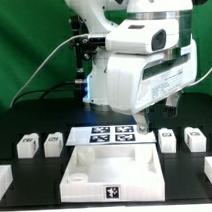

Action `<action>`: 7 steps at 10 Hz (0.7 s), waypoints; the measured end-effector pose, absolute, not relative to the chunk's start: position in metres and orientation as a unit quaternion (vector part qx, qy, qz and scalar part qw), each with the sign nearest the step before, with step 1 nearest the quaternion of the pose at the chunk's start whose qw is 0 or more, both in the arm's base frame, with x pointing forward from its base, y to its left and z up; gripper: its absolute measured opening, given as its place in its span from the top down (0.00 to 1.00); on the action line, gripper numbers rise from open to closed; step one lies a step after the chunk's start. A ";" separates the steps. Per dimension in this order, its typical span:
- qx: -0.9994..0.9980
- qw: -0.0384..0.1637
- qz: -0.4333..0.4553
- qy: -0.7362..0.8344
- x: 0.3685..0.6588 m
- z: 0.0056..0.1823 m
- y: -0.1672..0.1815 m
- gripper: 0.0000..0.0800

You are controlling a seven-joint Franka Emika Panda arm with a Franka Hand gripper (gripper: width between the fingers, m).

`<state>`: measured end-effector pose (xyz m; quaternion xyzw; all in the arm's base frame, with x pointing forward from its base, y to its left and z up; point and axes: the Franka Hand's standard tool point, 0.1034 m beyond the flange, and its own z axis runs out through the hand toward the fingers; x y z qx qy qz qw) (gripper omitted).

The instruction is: Assemble one leg

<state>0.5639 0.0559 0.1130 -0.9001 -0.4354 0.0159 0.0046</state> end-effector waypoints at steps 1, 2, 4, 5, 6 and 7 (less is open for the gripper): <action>-0.900 0.005 0.016 -0.435 0.564 0.113 0.056 0.19; -0.900 0.005 0.016 -0.435 0.564 0.113 0.056 0.19; -0.900 0.005 0.016 -0.435 0.564 0.113 0.056 0.19; -0.893 0.005 0.016 -0.449 0.563 0.113 0.056 0.19; -0.891 0.003 0.008 -0.455 0.549 0.109 0.061 0.19; -0.879 0.005 0.014 -0.477 0.518 0.101 0.059 0.19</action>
Offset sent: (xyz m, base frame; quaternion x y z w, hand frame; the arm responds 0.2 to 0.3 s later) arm 0.0000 0.0000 0.0000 0.0000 0.0000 0.0000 1.0000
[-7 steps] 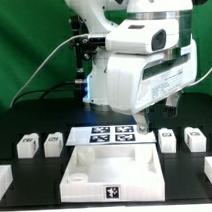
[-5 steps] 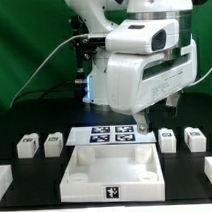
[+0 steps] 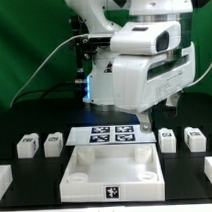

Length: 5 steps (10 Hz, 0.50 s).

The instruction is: Assemble one leg

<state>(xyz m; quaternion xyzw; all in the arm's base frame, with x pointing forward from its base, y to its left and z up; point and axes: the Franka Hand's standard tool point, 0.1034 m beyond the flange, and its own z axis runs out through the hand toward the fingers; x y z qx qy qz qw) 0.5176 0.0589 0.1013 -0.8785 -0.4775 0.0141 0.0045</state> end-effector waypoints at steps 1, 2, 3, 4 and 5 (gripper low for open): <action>-0.835 0.000 0.011 -0.550 0.502 0.099 0.048 0.19; -0.797 -0.006 0.006 -0.604 0.492 0.097 0.033 0.19; -0.747 -0.018 -0.012 -0.664 0.489 0.096 0.020 0.19; -0.702 -0.023 -0.014 -0.711 0.485 0.094 0.011 0.19; -0.680 -0.024 -0.010 -0.733 0.486 0.093 0.010 0.19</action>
Offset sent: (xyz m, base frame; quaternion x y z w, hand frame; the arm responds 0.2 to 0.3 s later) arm -0.0085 -0.0323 -0.0021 -0.0732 0.0613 -0.4006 0.9113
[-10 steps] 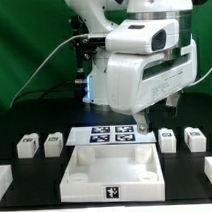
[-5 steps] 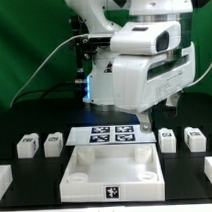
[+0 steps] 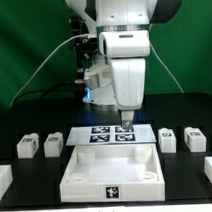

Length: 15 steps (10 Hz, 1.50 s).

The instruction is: Assemble one leg

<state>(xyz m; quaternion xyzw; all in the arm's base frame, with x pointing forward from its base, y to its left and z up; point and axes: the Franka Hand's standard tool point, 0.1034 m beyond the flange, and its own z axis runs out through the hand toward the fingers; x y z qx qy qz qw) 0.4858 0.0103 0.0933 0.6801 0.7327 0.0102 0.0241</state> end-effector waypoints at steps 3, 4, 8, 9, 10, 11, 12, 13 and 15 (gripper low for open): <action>0.698 0.023 0.010 0.716 0.485 0.093 0.010 0.19; 0.699 0.022 0.009 0.715 0.484 0.090 0.009 0.19; 0.716 0.003 0.001 0.698 0.448 0.028 -0.014 0.19; 0.719 -0.003 -0.003 0.695 0.446 0.018 -0.013 0.19; 0.724 -0.006 -0.005 0.690 0.447 0.016 -0.011 0.19; 0.724 -0.005 -0.004 0.690 0.447 0.016 -0.011 0.19; 0.725 -0.006 -0.005 0.689 0.447 0.016 -0.012 0.35; 0.725 -0.006 -0.005 0.689 0.447 0.015 -0.012 0.35; 0.725 -0.006 -0.005 0.689 0.447 0.015 -0.012 0.70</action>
Offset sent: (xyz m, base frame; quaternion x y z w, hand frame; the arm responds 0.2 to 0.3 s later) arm 0.0000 0.0000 0.0000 0.0000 0.0000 0.0000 1.0000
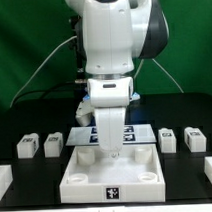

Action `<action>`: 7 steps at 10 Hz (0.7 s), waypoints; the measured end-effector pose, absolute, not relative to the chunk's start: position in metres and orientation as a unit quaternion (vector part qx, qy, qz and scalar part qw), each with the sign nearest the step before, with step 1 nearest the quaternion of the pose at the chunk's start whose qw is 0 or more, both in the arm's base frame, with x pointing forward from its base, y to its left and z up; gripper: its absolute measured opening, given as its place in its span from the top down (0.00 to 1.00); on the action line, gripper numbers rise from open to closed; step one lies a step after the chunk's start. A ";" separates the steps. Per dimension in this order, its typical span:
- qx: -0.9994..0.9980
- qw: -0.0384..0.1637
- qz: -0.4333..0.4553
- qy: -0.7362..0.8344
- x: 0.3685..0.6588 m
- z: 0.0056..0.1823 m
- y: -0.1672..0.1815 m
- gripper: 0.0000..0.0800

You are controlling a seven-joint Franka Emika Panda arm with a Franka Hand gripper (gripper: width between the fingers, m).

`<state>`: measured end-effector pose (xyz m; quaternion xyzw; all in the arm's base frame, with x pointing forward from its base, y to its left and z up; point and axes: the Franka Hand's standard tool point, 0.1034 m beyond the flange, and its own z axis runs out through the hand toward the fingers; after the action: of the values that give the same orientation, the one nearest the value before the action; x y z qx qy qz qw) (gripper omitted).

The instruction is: Assemble one leg

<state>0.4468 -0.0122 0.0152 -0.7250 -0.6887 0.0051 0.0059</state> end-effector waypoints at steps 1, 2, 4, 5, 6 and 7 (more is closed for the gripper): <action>-0.725 0.006 0.005 -0.689 0.447 0.015 -0.012 0.70; -0.725 0.006 0.005 -0.689 0.447 0.015 -0.012 0.91; -0.725 0.005 0.004 -0.689 0.447 0.015 -0.012 0.93; -0.725 0.005 0.004 -0.689 0.447 0.015 -0.012 0.93; -0.725 0.005 0.004 -0.689 0.447 0.015 -0.012 0.93; -0.725 0.005 0.004 -0.689 0.447 0.015 -0.012 0.93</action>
Offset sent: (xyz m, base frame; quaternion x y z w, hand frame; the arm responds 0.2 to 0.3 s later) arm 0.0000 0.0000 0.0000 0.0000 0.0000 0.0000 1.0000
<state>0.4473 -0.0122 0.0154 -0.7250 -0.6887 0.0042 0.0051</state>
